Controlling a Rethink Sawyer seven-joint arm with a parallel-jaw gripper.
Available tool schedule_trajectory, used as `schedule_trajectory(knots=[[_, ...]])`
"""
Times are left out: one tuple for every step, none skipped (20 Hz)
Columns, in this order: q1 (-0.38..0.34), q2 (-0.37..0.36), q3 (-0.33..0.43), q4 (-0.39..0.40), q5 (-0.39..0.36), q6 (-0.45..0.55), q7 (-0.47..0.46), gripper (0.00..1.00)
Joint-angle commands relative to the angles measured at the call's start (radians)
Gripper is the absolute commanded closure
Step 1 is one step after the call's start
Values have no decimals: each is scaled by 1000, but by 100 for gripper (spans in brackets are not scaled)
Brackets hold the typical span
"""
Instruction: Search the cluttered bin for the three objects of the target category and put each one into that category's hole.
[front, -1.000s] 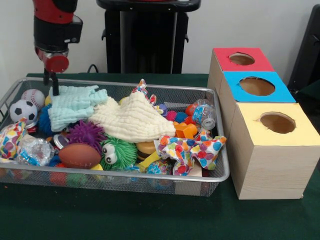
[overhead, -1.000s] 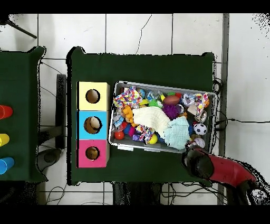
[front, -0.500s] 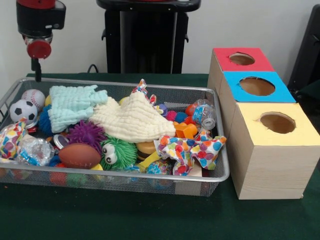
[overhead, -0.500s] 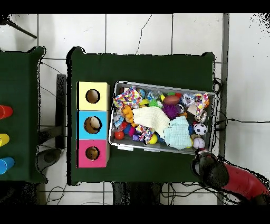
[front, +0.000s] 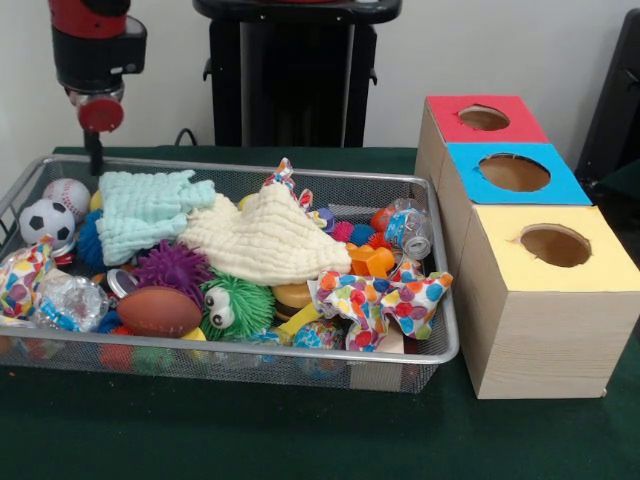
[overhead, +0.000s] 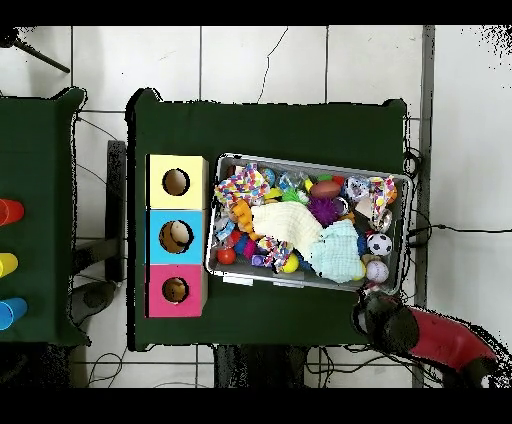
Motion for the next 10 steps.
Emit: schedule_trajectory(knots=[[63,103,56,-66,-47,-75,-16,0],[71,111,53,-81,-46,-74,-16,0],[76,116,50,-91,-45,-75,-16,0],[72,124,51,-116,-49,-70,-28,0],[69,132,52,-141,-53,-64,-40,0],[66,145,50,-174,-66,-56,-59,0],[65,153,48,-193,-79,-54,-72,0],[57,169,49,-224,-105,-57,-99,0],[47,175,57,-238,-117,-54,-117,0],[37,182,60,-252,-138,-57,-134,0]])
